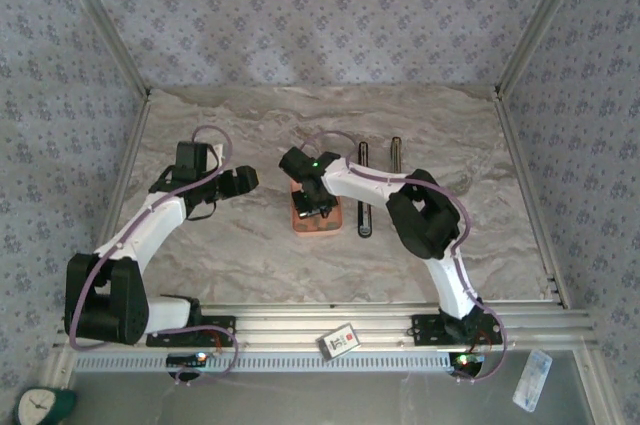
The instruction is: Load the staples into the stapler
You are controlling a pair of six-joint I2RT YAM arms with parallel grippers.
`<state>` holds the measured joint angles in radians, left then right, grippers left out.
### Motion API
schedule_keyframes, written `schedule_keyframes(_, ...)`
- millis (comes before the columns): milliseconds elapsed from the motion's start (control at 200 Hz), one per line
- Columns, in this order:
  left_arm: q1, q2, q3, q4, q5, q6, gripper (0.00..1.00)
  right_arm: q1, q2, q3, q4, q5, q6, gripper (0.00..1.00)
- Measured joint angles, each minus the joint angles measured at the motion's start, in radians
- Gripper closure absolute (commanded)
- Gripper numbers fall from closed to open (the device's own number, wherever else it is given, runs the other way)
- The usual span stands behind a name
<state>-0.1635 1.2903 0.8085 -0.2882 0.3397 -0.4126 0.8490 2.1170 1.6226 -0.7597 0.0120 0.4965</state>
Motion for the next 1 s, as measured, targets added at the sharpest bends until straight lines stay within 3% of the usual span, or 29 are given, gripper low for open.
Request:
schedule_keyframes(285, 0.0, 0.007, 0.0, 0.001, 0.0, 0.003, 0.18, 0.0, 0.04, 0.017, -0.001, -0.005, -0.009, 0.66)
schedule_keyframes(720, 0.0, 0.007, 0.0, 0.001, 0.0, 0.011, 0.19, 0.001, 0.042, 0.024, -0.009, 0.026, -0.016, 0.8)
schedule_keyframes(1004, -0.044, -0.007, 0.0, 0.0, -0.013, 0.038, 0.19, 0.0, -0.117, -0.127, 0.09, 0.052, -0.001, 0.81)
